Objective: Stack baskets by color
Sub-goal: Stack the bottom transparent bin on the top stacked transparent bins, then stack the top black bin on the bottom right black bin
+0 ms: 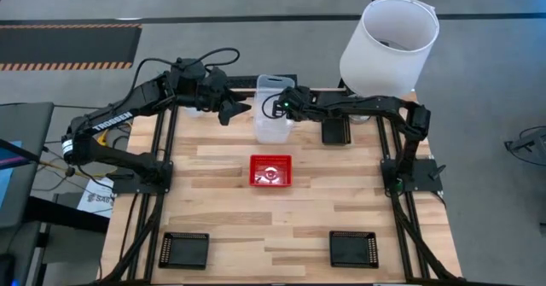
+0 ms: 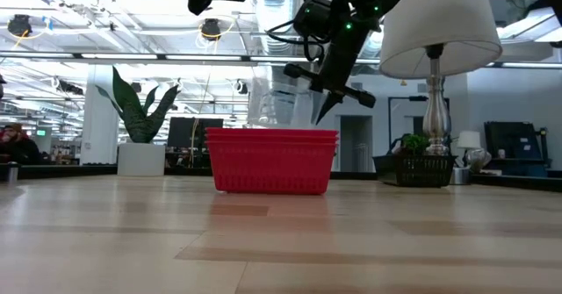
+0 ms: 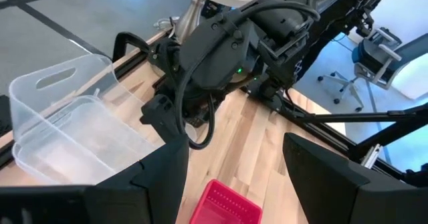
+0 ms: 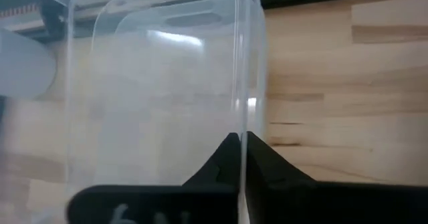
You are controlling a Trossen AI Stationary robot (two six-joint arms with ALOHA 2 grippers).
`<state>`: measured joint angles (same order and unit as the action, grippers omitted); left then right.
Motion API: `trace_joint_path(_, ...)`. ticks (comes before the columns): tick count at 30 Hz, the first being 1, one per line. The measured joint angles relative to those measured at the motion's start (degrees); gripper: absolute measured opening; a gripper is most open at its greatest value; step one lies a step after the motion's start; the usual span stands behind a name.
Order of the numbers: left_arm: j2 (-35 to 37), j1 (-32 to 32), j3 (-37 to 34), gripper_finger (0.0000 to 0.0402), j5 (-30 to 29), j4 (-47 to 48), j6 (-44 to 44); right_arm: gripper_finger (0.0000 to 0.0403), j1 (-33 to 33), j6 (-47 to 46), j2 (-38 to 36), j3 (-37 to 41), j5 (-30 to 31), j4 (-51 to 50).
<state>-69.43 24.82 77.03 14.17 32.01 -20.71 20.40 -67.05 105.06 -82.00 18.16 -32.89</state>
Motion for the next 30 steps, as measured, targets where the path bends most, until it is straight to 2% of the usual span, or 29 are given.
trace_joint_path(9, 0.0, 0.0, 0.0, 0.023, 0.1, -0.2, 0.0, 0.0098, 0.0, -0.4, 0.0, 0.0, 1.4, 0.1)
trace_joint_path(17, 0.0, 0.0, 0.0, 0.023, 0.1, -0.2, 0.1, 0.015, 0.1, -1.4, 0.0, 0.0, 1.8, 2.9)
trace_joint_path(26, 0.0, 0.0, 0.0, 0.023, 0.1, 0.7, 0.6, 0.0181, 0.7, 1.2, -0.1, 0.0, 3.2, 6.7)
trace_joint_path(30, 0.0, -0.3, 0.0, 0.023, 0.1, 3.2, 1.8, 0.0181, 0.6, 0.7, -0.1, 0.0, 1.4, 6.6)
